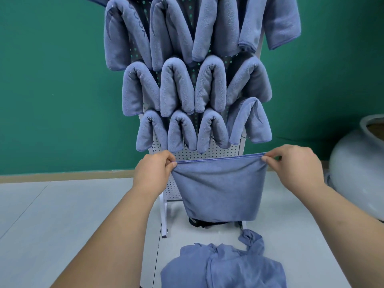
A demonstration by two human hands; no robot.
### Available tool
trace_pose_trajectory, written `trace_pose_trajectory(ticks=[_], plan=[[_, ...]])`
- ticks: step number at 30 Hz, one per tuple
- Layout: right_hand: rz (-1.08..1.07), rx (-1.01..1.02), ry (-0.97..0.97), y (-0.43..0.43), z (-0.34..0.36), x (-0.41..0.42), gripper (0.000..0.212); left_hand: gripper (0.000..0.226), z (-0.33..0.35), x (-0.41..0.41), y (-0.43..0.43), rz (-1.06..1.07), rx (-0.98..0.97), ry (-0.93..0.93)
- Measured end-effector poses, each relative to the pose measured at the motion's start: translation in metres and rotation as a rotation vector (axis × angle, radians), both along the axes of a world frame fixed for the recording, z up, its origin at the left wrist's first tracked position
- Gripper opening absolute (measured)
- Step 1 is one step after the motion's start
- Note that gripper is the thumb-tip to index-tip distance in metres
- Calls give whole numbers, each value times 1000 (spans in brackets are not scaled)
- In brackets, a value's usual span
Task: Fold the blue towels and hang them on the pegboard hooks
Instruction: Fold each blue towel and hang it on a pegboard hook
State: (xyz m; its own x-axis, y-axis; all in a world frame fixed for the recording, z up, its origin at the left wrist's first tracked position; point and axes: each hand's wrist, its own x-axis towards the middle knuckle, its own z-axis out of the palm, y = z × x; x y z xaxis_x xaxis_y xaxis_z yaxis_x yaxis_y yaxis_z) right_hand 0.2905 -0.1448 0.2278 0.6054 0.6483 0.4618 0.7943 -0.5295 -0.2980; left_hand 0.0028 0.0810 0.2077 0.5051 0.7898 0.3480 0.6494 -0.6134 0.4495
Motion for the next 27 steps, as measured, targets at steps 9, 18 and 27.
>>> trace_pose_trajectory(ticks=[9,18,27], plan=[[105,122,-92,5,0,-5,27,20,9,6,-5,142,238,87],[205,377,718,9,6,-5,26,20,15,10,-7,64,-409,-646],[224,706,1158,12,18,-18,46,31,24,18,-16,203,-666,-935]])
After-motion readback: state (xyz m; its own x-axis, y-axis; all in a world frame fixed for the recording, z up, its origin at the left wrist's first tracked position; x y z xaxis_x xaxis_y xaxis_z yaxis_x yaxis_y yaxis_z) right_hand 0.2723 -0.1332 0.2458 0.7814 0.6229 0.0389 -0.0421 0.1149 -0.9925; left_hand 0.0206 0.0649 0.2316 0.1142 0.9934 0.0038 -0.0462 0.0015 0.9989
